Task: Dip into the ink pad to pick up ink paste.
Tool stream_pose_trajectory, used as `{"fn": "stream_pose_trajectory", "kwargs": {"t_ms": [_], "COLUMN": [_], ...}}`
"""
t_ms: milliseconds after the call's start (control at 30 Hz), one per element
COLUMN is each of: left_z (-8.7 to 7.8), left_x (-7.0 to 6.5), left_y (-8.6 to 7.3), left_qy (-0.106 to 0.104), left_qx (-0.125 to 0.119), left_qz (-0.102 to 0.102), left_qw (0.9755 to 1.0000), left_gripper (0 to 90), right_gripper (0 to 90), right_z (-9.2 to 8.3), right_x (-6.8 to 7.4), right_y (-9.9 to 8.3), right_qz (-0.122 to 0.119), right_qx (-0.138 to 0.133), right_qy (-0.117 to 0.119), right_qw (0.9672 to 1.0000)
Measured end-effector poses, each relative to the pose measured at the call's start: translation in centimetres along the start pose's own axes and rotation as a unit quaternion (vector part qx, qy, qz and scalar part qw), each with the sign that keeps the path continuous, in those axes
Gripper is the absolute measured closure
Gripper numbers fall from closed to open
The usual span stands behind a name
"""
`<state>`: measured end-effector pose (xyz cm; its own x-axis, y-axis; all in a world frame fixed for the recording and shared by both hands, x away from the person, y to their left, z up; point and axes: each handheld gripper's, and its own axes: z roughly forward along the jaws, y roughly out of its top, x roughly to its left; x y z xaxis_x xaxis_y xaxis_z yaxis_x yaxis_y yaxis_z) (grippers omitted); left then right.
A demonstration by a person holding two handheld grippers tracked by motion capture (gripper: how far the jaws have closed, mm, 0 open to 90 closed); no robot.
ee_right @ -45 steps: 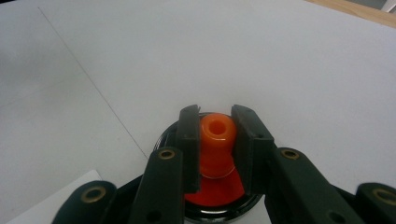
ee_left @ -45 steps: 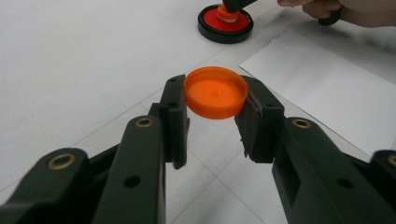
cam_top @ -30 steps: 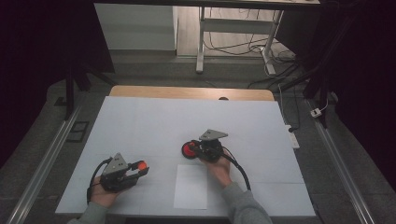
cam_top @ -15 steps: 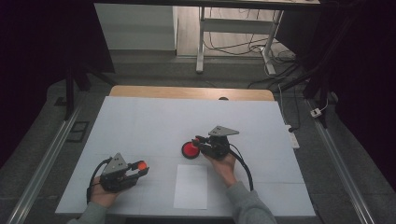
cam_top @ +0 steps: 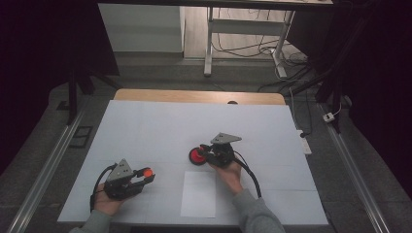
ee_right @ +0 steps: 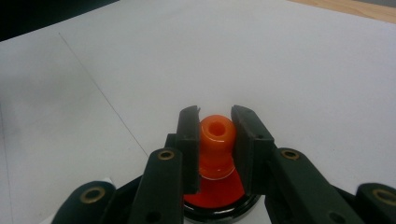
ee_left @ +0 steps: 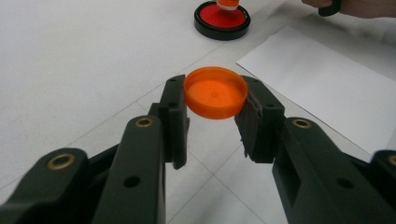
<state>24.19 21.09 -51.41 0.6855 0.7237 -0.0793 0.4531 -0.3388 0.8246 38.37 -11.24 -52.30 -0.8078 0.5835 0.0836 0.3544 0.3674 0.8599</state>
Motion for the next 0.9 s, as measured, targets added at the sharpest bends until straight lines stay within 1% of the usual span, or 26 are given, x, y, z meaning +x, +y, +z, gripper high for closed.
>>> {"fn": "stream_pose_trajectory", "kwargs": {"t_ms": [167,233,267,300,367,433,500,600,667,767,900], "left_z": [0.0,0.0,0.0,0.1,0.1,0.1,0.1,0.1,0.1,0.1,0.1], "left_x": [0.0,0.0,0.0,0.0,0.0,0.0,0.0,0.0,0.0,0.0,0.0], "left_y": [0.0,0.0,0.0,0.0,0.0,0.0,0.0,0.0,0.0,0.0,0.0], "left_qy": [0.0,0.001,0.001,0.001,0.001,0.001,0.002,0.003,0.003,0.003,0.004], "left_qx": [0.001,0.002,0.002,0.003,0.004,0.005,0.004,0.004,0.004,0.004,0.003], "left_qz": [0.0,0.0,-0.001,-0.001,-0.001,-0.001,-0.001,-0.002,-0.002,-0.002,-0.002], "left_qw": [1.0,1.0,1.0,1.0,1.0,1.0,1.0,1.0,1.0,1.0,1.0], "left_gripper": [64.5,64.6,64.6,64.5,64.5,64.6,64.5,64.5,64.5,64.6,64.6], "right_gripper": [72.6,72.6,72.6,72.6,72.7,72.8,72.8,72.9,72.9,73.0,73.0], "right_z": [0.3,0.5,0.5,0.5,0.5,0.5,0.5,0.6,0.5,0.5,0.5], "right_x": [0.1,0.3,0.4,0.4,0.5,0.6,0.8,0.8,0.9,1.1,1.0], "right_y": [0.0,-0.2,-0.3,-0.3,-0.4,-0.7,-0.8,-0.8,-0.9,-1.0,-1.0], "right_qz": [-0.004,-0.014,-0.021,-0.022,-0.022,-0.021,-0.025,-0.025,-0.031,-0.037,-0.035], "right_qx": [0.004,0.015,0.015,0.016,0.013,0.004,0.002,0.001,0.003,0.001,0.0], "right_qy": [-0.002,-0.006,-0.008,-0.01,-0.014,-0.019,-0.025,-0.023,-0.03,-0.037,-0.032], "right_qw": [1.0,0.9998,0.9996,0.9996,0.9996,0.9996,0.9994,0.9994,0.9991,0.9987,0.9989]}}
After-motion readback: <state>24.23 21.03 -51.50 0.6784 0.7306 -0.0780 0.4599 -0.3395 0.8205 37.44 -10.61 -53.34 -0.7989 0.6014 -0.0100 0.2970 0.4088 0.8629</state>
